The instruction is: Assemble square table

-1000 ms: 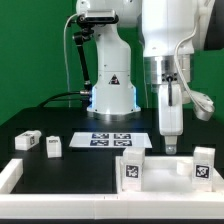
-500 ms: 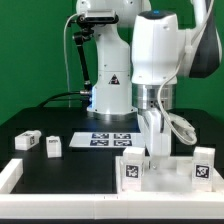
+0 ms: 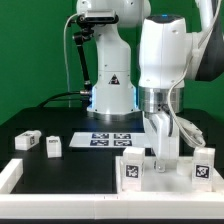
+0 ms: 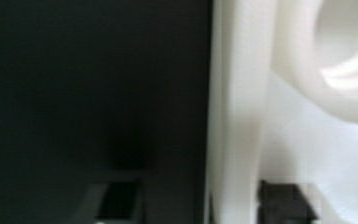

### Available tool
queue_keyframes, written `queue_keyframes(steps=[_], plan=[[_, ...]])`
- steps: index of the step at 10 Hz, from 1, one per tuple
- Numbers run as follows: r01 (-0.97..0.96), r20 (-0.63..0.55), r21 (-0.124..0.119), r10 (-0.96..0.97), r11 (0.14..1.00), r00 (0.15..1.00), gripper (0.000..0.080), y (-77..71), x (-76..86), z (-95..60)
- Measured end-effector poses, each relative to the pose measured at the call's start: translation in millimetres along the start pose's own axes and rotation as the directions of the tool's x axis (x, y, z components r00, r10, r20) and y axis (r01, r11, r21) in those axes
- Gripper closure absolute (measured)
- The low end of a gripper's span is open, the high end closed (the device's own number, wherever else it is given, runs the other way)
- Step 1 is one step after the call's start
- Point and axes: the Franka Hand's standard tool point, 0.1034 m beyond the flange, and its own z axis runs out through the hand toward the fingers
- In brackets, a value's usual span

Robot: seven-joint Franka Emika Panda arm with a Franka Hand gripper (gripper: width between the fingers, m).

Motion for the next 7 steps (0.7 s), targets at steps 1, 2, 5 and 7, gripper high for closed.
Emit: queue_keyframes(steps=[1, 2, 5, 7], plan=[[0.002, 0.000, 0.000, -0.002, 1.000, 1.000, 0.0667, -0.1, -0.1, 0.0], [0.003, 0.000, 0.001, -0.003, 1.000, 1.000, 0.0667, -0.3, -0.1, -0.1], [0.008, -0.001, 0.004, -0.008, 1.000, 1.000, 0.0746, -0.8, -0.2, -0.4], [0.009, -0.001, 0.004, -0.009, 1.000, 1.000, 0.0746, -0.9, -0.2, -0.5]])
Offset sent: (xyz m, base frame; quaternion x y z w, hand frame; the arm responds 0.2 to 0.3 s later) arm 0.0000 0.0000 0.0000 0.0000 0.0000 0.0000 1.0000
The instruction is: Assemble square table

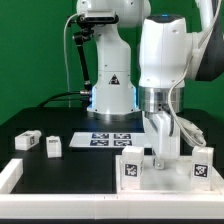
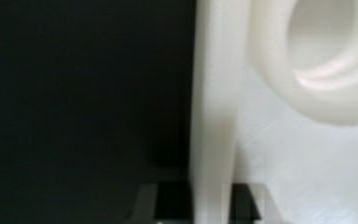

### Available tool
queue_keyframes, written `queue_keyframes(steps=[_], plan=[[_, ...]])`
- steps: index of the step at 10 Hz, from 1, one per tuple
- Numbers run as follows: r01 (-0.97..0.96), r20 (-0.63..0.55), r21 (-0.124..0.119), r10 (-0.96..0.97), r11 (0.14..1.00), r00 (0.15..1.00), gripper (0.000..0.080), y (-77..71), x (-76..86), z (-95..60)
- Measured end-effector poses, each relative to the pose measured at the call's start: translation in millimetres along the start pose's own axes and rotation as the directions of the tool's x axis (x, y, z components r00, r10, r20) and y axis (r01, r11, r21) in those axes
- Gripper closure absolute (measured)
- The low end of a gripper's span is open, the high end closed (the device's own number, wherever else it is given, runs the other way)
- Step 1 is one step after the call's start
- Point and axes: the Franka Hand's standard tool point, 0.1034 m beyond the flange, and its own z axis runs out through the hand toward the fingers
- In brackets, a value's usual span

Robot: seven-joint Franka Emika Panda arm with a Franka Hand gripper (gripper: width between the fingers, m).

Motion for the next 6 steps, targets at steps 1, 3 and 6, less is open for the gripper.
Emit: queue_keyframes(steps=[1, 3, 6], plan=[[0.000, 0.000, 0.000, 0.000, 1.000, 1.000, 0.0746, 0.0, 0.0, 0.0], [0.001, 0.000, 0.000, -0.001, 1.000, 1.000, 0.0745, -0.1, 0.0, 0.0], [0.095, -0.049, 0.076, -0.092, 0.993, 0.995, 0.0745, 12.6, 22.5, -3.2]])
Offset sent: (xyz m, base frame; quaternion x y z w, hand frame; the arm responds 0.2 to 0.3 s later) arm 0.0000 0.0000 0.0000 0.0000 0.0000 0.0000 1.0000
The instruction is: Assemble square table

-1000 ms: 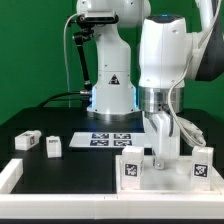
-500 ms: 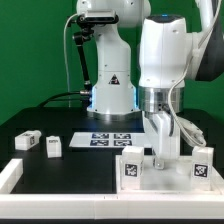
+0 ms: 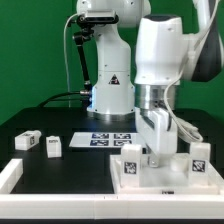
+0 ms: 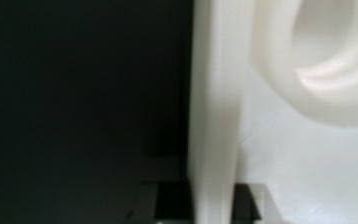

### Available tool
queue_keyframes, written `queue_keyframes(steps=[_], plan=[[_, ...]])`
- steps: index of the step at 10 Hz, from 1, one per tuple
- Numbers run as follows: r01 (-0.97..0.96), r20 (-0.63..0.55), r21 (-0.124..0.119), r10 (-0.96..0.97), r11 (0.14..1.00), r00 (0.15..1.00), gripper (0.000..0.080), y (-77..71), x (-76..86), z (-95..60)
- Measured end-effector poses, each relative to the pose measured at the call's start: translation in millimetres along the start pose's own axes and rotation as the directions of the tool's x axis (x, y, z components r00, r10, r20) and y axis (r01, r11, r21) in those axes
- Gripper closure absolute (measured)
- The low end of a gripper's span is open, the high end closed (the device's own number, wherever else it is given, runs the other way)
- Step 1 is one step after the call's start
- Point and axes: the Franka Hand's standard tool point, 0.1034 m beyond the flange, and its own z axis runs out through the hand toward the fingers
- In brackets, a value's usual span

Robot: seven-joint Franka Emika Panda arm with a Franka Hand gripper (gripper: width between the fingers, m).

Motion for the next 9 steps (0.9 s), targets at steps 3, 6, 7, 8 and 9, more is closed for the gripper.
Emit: queue_keyframes(steps=[3, 6, 7, 8, 9], plan=[[0.230, -0.073, 0.062, -0.226, 0.971, 0.972, 0.0745, 10.7, 45.3, -1.3], [0.389, -0.062, 0.045, -0.386, 0.920, 0.921, 0.0745, 14.1, 44.8, 2.3], [0.448, -0.065, 0.039, -0.445, 0.893, 0.893, 0.0745, 14.9, 46.4, 3.0], [0.532, -0.076, 0.031, -0.529, 0.846, 0.845, 0.0745, 13.9, 52.0, 2.4], [0.628, -0.099, 0.019, -0.624, 0.778, 0.775, 0.0744, 12.4, 63.7, 1.4]])
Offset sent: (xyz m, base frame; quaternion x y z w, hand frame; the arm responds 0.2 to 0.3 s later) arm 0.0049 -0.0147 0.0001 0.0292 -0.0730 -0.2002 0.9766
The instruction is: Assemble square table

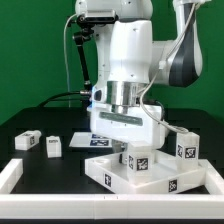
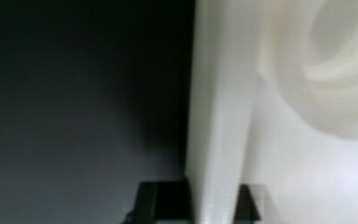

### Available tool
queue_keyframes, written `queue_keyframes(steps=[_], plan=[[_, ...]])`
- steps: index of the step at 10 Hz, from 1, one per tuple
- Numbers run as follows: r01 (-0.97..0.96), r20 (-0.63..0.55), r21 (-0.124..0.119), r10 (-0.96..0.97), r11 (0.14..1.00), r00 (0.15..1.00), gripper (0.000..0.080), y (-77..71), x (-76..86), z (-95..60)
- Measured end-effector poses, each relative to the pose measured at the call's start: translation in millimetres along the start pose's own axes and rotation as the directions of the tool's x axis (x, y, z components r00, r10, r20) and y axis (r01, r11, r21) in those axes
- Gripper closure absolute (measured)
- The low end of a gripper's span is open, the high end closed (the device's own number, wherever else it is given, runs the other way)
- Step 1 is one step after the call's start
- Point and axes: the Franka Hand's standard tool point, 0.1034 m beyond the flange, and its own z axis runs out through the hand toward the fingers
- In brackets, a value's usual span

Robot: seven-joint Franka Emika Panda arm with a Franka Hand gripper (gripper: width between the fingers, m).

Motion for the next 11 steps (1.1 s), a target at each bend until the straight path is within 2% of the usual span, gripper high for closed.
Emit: queue_keyframes(steps=[1, 3, 6, 7, 8, 9, 10, 11], plan=[[0.126, -0.021, -0.003, -0.126, 0.992, 0.992, 0.0744, 3.8, 7.5, 1.3], [0.396, -0.072, -0.007, -0.395, 0.918, 0.916, 0.0744, 2.6, 28.4, 0.2], [0.501, -0.073, -0.013, -0.500, 0.865, 0.863, 0.0744, 1.8, 29.4, 0.0], [0.568, -0.072, -0.014, -0.568, 0.823, 0.820, 0.0744, -1.7, 32.3, -0.2], [0.690, -0.083, -0.013, -0.688, 0.724, 0.721, 0.0742, -13.7, 42.8, -1.7], [0.756, -0.093, -0.017, -0.753, 0.655, 0.651, 0.0742, -22.2, 44.7, -2.1], [0.815, -0.100, -0.025, -0.813, 0.578, 0.574, 0.0742, -23.7, 50.1, -3.3], [0.833, -0.104, -0.028, -0.831, 0.552, 0.547, 0.0742, -24.2, 51.9, -4.2]])
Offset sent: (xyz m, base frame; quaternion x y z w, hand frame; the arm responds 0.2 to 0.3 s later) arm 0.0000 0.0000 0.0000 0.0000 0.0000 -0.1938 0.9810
